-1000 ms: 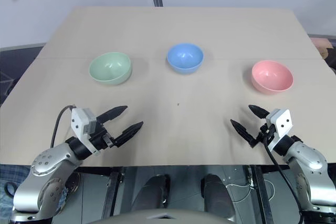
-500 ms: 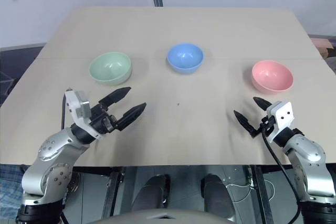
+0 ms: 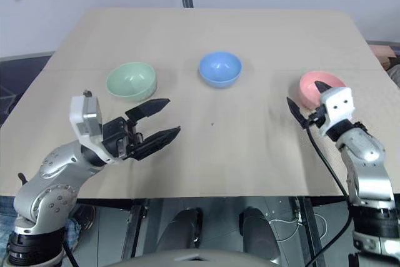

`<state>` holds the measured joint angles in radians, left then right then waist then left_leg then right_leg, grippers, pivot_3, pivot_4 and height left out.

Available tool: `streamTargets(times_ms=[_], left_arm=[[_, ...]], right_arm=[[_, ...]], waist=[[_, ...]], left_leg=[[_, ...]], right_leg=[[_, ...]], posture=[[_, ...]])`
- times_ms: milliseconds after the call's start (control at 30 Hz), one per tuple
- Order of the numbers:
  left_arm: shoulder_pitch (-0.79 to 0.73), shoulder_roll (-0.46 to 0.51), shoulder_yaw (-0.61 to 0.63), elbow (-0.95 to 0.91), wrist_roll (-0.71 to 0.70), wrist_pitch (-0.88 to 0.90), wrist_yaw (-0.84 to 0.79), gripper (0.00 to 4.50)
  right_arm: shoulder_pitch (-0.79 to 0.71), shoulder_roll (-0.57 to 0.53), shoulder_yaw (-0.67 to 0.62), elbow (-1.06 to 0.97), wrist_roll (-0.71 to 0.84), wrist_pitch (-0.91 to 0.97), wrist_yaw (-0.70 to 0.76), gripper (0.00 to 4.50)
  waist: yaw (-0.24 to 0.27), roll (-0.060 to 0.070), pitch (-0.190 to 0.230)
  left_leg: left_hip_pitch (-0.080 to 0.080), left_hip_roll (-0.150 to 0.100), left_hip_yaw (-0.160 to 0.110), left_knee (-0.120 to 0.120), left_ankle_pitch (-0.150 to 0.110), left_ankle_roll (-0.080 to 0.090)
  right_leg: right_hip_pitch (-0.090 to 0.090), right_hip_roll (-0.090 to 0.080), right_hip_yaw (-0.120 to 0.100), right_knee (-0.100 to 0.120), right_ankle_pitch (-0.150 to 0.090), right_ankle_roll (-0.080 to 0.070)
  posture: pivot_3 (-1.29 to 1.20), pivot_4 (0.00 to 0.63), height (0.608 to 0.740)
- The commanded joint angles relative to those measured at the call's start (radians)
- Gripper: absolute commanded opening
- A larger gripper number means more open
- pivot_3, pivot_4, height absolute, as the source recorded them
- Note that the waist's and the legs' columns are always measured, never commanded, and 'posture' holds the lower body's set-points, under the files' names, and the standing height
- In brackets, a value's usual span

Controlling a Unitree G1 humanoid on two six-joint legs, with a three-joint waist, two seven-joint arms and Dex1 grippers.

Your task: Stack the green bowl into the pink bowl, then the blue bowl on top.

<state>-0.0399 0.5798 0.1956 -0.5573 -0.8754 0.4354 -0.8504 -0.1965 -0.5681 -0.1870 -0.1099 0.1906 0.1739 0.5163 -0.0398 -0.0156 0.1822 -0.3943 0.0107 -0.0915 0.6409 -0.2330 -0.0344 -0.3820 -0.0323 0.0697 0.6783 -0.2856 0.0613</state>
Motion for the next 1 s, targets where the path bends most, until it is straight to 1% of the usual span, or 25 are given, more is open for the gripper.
streamTargets(times_ms=[33,267,367,433,467,500,533,567,667,733,800,933,1000], left_arm=[[-0.006,0.004,-0.006,-0.026,-0.006,-0.005,-0.006,4.50],[-0.008,-0.004,-0.020,-0.030,0.001,-0.011,-0.002,4.50],[0.004,-0.009,-0.021,-0.038,0.006,-0.015,0.005,4.50],[0.010,-0.012,-0.021,-0.043,0.009,-0.017,0.011,4.50],[0.012,-0.014,-0.022,-0.044,0.011,-0.019,0.013,4.50],[0.015,-0.016,-0.022,-0.046,0.014,-0.021,0.017,4.50],[0.017,-0.019,-0.022,-0.048,0.015,-0.023,0.020,4.50],[0.020,-0.021,-0.021,-0.050,0.015,-0.024,0.024,4.50],[0.026,-0.023,-0.022,-0.056,0.016,-0.026,0.030,4.50],[0.030,-0.021,-0.022,-0.057,0.016,-0.028,0.031,4.50],[0.031,-0.020,-0.020,-0.057,0.016,-0.028,0.030,4.50],[0.026,-0.019,-0.022,-0.049,0.019,-0.029,0.026,4.50],[0.023,-0.018,-0.022,-0.044,0.019,-0.029,0.022,4.50]], right_arm=[[-0.048,-0.043,0.047,0.028,-0.061,0.099,-0.007,4.43],[-0.206,-0.137,0.153,0.097,-0.087,0.380,0.086,4.43],[-0.251,-0.150,0.177,0.125,-0.085,0.437,0.118,3.66],[-0.272,-0.157,0.191,0.143,-0.095,0.438,0.131,2.71],[-0.279,-0.158,0.195,0.153,-0.100,0.435,0.134,2.71],[-0.286,-0.160,0.199,0.163,-0.103,0.438,0.139,2.22],[-0.292,-0.162,0.203,0.173,-0.107,0.435,0.144,1.63],[-0.294,-0.165,0.206,0.180,-0.110,0.432,0.148,1.39],[-0.300,-0.171,0.205,0.199,-0.118,0.415,0.154,0.05],[-0.306,-0.174,0.204,0.207,-0.122,0.404,0.154,0.05],[-0.311,-0.178,0.208,0.211,-0.131,0.387,0.150,0.05],[-0.297,-0.175,0.217,0.177,-0.137,0.299,0.174,0.05],[-0.267,-0.129,0.206,0.071,-0.051,0.298,0.226,0.05]], waist=[[0.000,0.000,0.000],[0.000,0.000,0.000],[0.000,0.000,0.000],[0.000,0.000,0.000],[0.000,0.000,0.000],[0.000,0.000,0.000],[0.000,0.000,0.000],[0.000,0.000,0.000],[0.000,0.000,0.000],[-0.001,-0.002,-0.001],[-0.001,-0.001,0.000],[-0.001,0.000,0.001],[-0.001,0.000,0.001]], left_leg=[[0.000,0.000,0.000,0.000,0.000,0.000],[-0.001,0.000,0.000,-0.001,0.000,0.000],[-0.001,0.000,-0.001,-0.001,0.000,0.000],[-0.001,0.000,-0.001,-0.001,0.000,0.000],[-0.001,0.000,-0.001,-0.001,0.000,0.000],[-0.001,0.000,-0.001,-0.001,0.000,0.000],[-0.001,0.000,-0.001,-0.001,0.000,0.000],[-0.001,0.000,-0.001,-0.001,0.000,0.000],[-0.001,0.000,-0.001,-0.001,0.000,0.000],[-0.001,0.000,-0.001,0.000,0.000,0.000],[-0.001,0.000,-0.001,0.000,0.000,0.000],[-0.001,0.000,-0.001,0.000,0.000,0.000],[-0.001,0.000,-0.001,0.000,0.000,0.000]], right_leg=[[0.000,0.000,0.000,0.000,0.000,0.000],[-0.001,0.000,0.000,0.000,0.000,0.000],[0.000,0.000,-0.001,0.000,0.000,0.000],[0.000,0.000,-0.001,0.000,0.000,0.000],[-0.001,0.000,-0.001,0.000,0.000,0.000],[-0.001,0.000,-0.001,-0.001,0.000,0.000],[-0.001,-0.001,-0.001,-0.001,0.000,0.000],[-0.001,-0.001,-0.001,-0.001,0.000,0.000],[-0.001,-0.001,-0.001,-0.001,0.000,0.000],[0.000,0.000,-0.001,-0.001,0.000,0.000],[0.000,0.000,-0.001,0.000,0.000,0.000],[-0.001,0.000,-0.001,0.000,0.000,0.000],[-0.001,0.000,-0.001,-0.001,0.000,0.000]], posture=[[0.00,0.150,0.740],[0.00,0.150,0.740],[0.00,0.150,0.740],[0.00,0.150,0.740],[0.00,0.150,0.740],[0.00,0.150,0.740],[0.00,0.150,0.740],[0.00,0.150,0.740],[0.00,0.150,0.740],[0.00,0.150,0.740],[0.00,0.150,0.740],[0.00,0.150,0.740],[0.00,0.150,0.740]])
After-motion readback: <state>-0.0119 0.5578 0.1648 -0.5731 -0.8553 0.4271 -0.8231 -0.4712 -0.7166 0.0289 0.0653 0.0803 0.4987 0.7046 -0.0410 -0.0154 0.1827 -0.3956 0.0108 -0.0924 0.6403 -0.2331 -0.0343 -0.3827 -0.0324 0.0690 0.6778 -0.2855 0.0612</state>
